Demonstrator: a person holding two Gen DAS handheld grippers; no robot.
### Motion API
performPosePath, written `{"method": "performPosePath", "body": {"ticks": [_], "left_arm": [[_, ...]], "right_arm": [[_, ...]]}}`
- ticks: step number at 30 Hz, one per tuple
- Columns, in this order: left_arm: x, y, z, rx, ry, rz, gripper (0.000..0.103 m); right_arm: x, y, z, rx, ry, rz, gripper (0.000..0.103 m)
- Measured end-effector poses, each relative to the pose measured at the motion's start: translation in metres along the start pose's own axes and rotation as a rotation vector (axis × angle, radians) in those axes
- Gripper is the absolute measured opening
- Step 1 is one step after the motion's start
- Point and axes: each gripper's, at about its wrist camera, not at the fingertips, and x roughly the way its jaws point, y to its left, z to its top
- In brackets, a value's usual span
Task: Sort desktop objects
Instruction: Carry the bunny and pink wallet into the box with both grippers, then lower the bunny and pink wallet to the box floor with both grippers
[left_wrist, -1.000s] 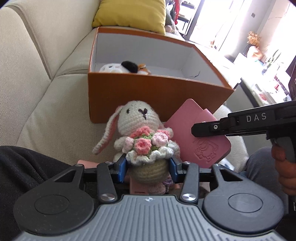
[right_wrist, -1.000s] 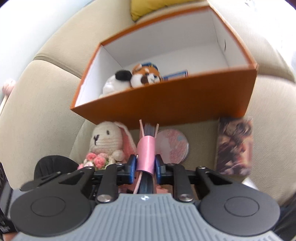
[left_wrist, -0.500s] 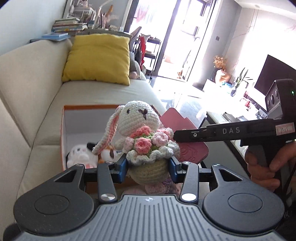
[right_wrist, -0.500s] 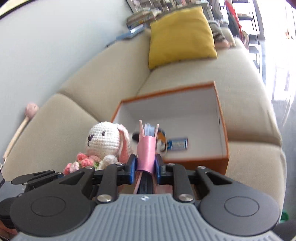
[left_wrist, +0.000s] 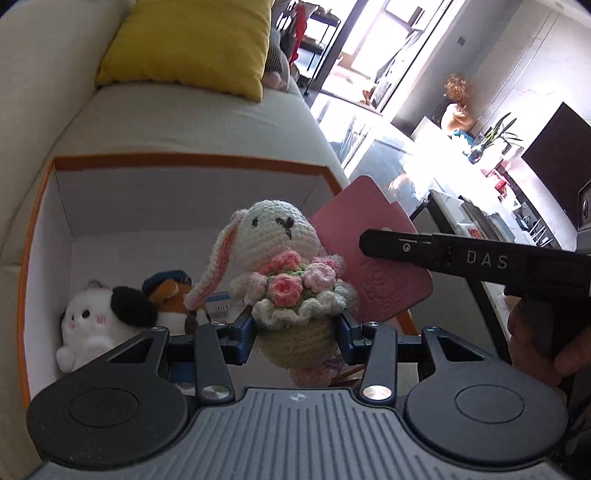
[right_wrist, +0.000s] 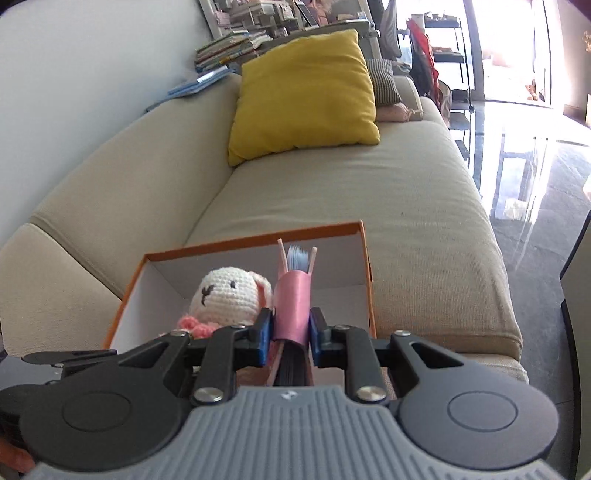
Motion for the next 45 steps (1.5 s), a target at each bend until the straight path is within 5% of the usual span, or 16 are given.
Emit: {"method": "performPosePath", "body": {"ticks": [14,23,26,32,45], "left_arm": [[0.033,0.007,-0.004,0.046,0.232,0.128,0.055],[0.007,0.005,-0.012,0.104,0.165,0.092,0.061],[-0.005,0.005,-0.013,0.138,0.119,0.052,0.043],[-0.009,-0.002,0.006,0.204,0.013,0.032,0.042],[0.023,-0.009,-0.004,0.317,0.123,0.047,0.035]], "right_arm": [[0.061,0.014,-0.026,-0.034,0.181,-0.026,0.022],[0.081,0.018,-0.041,-0.038,0.288,-0.042,0.022],[0.082,0.018,-0.041,-0.033,0.298,-0.038,0.022],[0.082,0.016,-0.040,-0.018,0.326,-0.031,0.023],[0.076,0.005,-0.028,0.049,0.351,0.024,0.028]]}}
